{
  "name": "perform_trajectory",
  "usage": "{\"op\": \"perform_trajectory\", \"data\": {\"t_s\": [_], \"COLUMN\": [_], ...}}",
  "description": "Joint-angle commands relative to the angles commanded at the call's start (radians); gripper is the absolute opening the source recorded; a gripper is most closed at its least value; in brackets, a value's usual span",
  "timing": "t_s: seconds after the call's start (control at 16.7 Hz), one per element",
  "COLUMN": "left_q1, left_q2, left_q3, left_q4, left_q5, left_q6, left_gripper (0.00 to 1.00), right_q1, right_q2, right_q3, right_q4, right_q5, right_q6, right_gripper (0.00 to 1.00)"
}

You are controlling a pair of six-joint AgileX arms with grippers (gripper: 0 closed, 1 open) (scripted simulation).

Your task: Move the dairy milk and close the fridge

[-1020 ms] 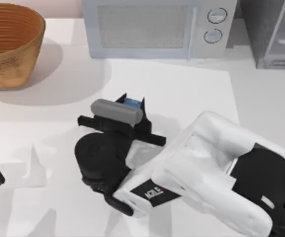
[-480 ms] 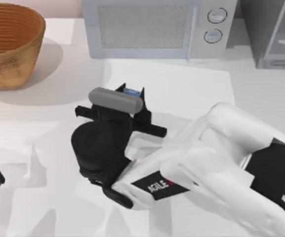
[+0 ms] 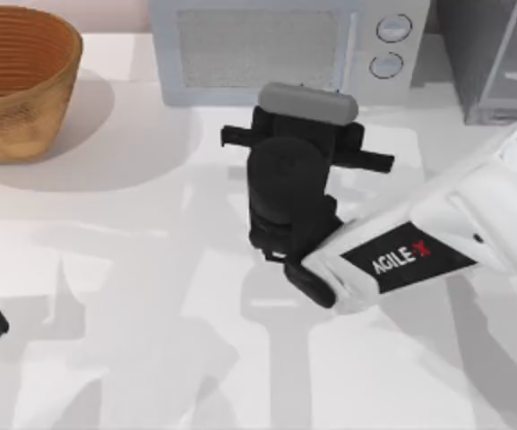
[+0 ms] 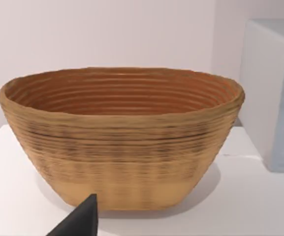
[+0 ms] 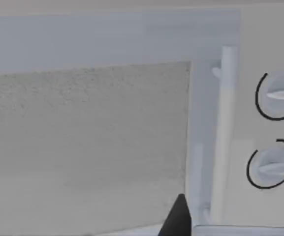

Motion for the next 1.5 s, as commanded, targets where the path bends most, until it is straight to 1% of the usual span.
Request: {"op": "perform_trajectory", "data": {"t_s": [0.12,0.48,0.6,0.72,0.78,0.9,1.26,1.38,1.5], "left_q1": [0.0,0.0,0.0,0.0,0.0,0.0,0.0,0.0,0.0], "left_q2": [0.0,0.0,0.0,0.0,0.0,0.0,0.0,0.0,0.0], "left_q3": [0.0,0.0,0.0,0.0,0.0,0.0,0.0,0.0,0.0], "left_q4": [0.0,0.0,0.0,0.0,0.0,0.0,0.0,0.0,0.0], "left_q5": [0.0,0.0,0.0,0.0,0.0,0.0,0.0,0.0,0.0], "left_q6": [0.0,0.0,0.0,0.0,0.0,0.0,0.0,0.0,0.0], "left_gripper": [1.0,1.0,1.0,1.0,1.0,1.0,1.0,1.0,1.0], "right_q1": [-0.114,-0.486,-0.595,-0.682,-0.716,-0.754,-0.755,-0.764,-0.786], "right_q2": [-0.117,-0.518,-0.64,-0.737,-0.773,-0.812,-0.809,-0.775,-0.697], "right_q3": [-0.125,-0.541,-0.663,-0.76,-0.796,-0.835,-0.834,-0.799,-0.723], "right_q4": [0.007,0.027,0.033,0.038,0.039,0.041,0.041,0.041,0.037], "right_q5": [-0.159,-0.689,-0.833,-0.938,-0.974,-1.014,-1.016,-1.028,-1.05], "right_q6": [-0.003,-0.013,-0.016,-0.019,-0.02,-0.021,-0.02,-0.019,-0.02], "right_gripper": [0.0,0.0,0.0,0.0,0.0,0.0,0.0,0.0,0.0]}}
